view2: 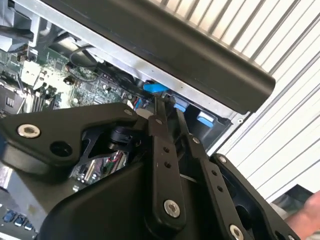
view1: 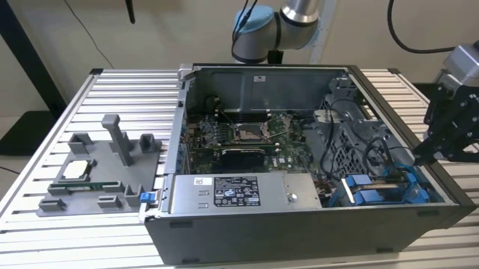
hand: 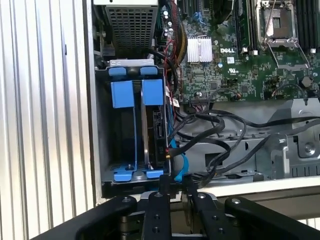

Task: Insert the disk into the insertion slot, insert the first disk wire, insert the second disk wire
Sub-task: 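Insert the second disk wire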

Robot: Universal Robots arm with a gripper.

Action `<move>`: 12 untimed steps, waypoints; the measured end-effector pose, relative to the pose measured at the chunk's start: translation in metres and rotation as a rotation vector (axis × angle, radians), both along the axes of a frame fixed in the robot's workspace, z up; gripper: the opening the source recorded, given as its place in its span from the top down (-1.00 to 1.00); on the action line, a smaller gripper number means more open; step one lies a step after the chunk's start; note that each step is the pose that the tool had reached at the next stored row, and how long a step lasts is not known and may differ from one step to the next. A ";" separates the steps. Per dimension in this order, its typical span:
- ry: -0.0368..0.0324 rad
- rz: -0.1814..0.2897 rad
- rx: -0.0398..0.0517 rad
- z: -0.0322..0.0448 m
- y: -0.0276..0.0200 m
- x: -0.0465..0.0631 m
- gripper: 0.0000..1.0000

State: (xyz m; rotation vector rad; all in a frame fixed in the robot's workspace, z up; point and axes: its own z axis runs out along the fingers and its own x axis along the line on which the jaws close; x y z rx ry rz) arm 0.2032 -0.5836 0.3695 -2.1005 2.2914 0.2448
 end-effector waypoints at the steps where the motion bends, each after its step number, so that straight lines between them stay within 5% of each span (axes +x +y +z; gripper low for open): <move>1: 0.0003 -0.001 0.0000 0.0000 -0.0021 0.000 -1.00; 12: -0.0137 -0.021 0.0037 -0.0073 -0.0028 -0.006 -1.00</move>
